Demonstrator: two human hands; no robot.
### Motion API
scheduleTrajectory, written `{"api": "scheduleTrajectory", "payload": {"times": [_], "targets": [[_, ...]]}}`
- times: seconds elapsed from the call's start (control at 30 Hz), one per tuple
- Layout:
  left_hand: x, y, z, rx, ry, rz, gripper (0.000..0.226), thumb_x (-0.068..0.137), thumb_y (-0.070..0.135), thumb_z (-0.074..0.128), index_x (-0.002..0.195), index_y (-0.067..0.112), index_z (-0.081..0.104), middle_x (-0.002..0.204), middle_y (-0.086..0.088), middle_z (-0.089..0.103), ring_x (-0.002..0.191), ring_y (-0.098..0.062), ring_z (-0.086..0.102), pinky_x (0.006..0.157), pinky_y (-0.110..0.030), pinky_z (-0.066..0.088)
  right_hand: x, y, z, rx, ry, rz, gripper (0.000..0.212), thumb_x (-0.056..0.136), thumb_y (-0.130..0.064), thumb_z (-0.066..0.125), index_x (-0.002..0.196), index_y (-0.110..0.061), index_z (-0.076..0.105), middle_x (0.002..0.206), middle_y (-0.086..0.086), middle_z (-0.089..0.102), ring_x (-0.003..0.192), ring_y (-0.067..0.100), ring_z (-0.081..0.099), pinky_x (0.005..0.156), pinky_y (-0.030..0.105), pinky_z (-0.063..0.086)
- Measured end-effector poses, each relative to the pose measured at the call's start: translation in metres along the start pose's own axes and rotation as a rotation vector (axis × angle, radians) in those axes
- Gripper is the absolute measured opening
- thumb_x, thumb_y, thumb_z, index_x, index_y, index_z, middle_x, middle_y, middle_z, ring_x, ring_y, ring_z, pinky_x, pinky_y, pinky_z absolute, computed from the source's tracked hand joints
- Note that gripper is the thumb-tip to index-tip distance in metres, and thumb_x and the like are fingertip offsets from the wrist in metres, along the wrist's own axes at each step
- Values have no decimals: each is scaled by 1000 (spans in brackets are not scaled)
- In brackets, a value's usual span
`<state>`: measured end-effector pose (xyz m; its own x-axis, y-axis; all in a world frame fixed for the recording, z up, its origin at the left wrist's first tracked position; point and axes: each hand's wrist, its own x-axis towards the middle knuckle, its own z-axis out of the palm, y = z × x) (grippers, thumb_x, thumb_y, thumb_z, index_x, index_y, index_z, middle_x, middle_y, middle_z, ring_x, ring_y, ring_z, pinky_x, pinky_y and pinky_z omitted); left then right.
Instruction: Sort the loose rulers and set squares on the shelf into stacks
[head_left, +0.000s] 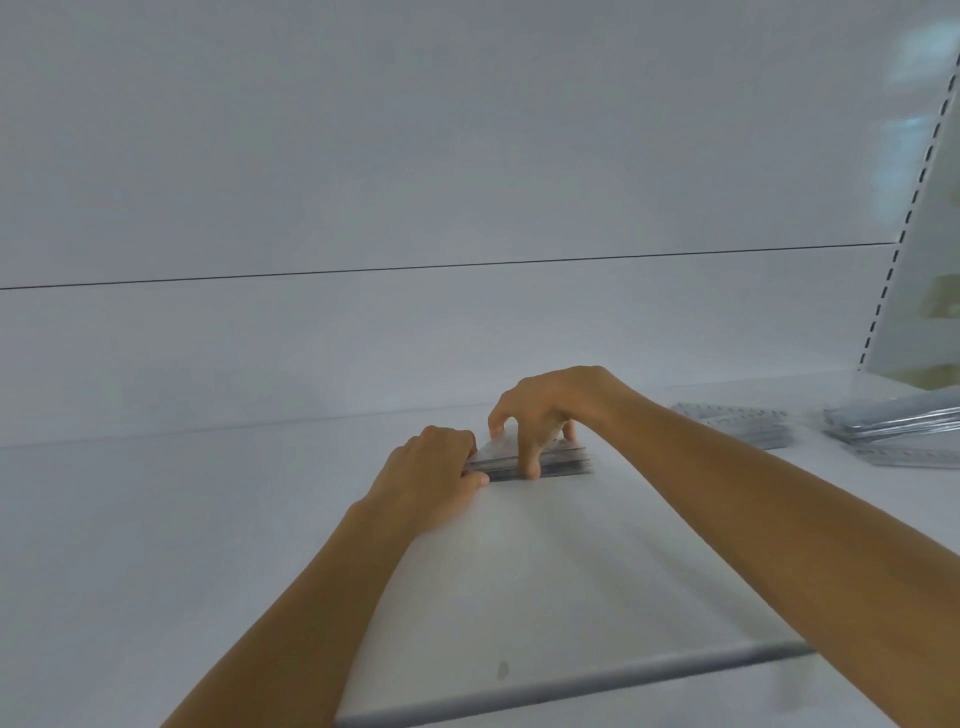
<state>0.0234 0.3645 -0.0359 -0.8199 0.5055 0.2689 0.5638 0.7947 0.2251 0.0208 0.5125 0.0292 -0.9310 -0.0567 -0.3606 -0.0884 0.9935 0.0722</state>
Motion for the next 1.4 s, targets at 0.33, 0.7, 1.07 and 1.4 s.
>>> {"api": "scheduleTrajectory", "payload": {"times": [0.33,0.7,1.07,1.4], "targets": [[-3,-3,-1,-45,-3,1,5,80,14,49,80,12,53,68,2,48,61,-16,46,51,-21,32,-5,-1,8,-92,60,-7,76,70,-40,70,136,-33,33,113,-3,41,84,20,59,65,30,48],[-10,1,-2,-190,43,-33,23,83,10,49,101,15,63,97,-4,61,85,-20,59,77,-33,51,-35,34,29,149,151,41,77,78,-13,69,142,-26,28,129,5,51,107,27,58,88,35,50],[-6,-6,5,-262,148,-27,25,82,14,62,105,20,66,92,5,63,89,-14,59,80,-24,46,-33,38,38,160,271,59,39,76,-4,70,113,-4,59,110,13,61,76,19,63,61,23,48],[3,-10,8,-284,89,-5,22,81,31,66,64,21,56,66,6,51,63,-8,47,54,-17,32,-25,34,22,223,135,102,32,70,-11,78,99,-4,66,87,7,71,71,16,72,80,28,55]]}}
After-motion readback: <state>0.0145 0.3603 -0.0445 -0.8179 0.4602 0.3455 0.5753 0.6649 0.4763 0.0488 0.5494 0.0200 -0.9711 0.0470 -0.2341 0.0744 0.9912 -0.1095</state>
